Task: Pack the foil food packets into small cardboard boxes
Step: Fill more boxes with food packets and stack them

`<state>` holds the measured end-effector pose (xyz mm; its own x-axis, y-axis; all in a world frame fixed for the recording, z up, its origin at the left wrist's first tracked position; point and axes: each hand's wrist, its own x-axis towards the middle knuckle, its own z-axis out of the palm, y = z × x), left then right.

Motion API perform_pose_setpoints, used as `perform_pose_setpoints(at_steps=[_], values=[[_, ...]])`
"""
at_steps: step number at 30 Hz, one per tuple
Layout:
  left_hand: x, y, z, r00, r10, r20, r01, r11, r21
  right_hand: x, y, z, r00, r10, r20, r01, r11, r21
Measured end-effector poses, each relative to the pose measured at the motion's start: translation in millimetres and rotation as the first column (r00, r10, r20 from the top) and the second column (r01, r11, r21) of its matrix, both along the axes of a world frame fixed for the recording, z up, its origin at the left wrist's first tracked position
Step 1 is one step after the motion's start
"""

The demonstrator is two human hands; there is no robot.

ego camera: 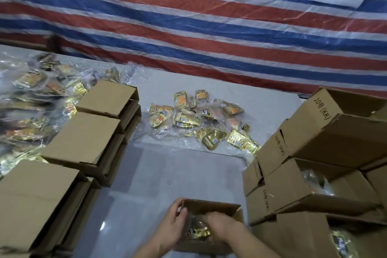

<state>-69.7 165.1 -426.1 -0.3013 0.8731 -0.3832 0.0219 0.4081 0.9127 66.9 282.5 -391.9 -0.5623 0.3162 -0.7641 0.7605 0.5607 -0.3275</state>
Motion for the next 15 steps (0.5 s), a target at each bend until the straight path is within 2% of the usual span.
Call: perform_pose_setpoints(at_steps=[3,5,7,11,15], values=[[0,0,2,1.0,0.0,0.015,0.0,1.0,0.0,7,3,9,0.998,-0.068,-0.01,0.068,0.998,-0.018],[0,0,3,1.0,-0.002,0.019,0.002,1.0,-0.009,12,7,16,0.992,-0.117,-0.042,0.119,0.992,0.051],[0,-1,3,1.0,0.015,0.024,-0.014,1.0,-0.021,15,10,16,0.992,-0.122,0.032,0.118,0.986,0.116],[2,-3,2,0.999,0.031,0.02,-0.03,0.999,-0.029,9,-3,0,0.958,-0.182,0.221,0.177,0.983,0.039],[5,-4,2,0.999,0.038,-0.034,-0.04,0.998,-0.045,-2,-6,-17,0.935,-0.194,0.297,0.178,0.981,0.08]])
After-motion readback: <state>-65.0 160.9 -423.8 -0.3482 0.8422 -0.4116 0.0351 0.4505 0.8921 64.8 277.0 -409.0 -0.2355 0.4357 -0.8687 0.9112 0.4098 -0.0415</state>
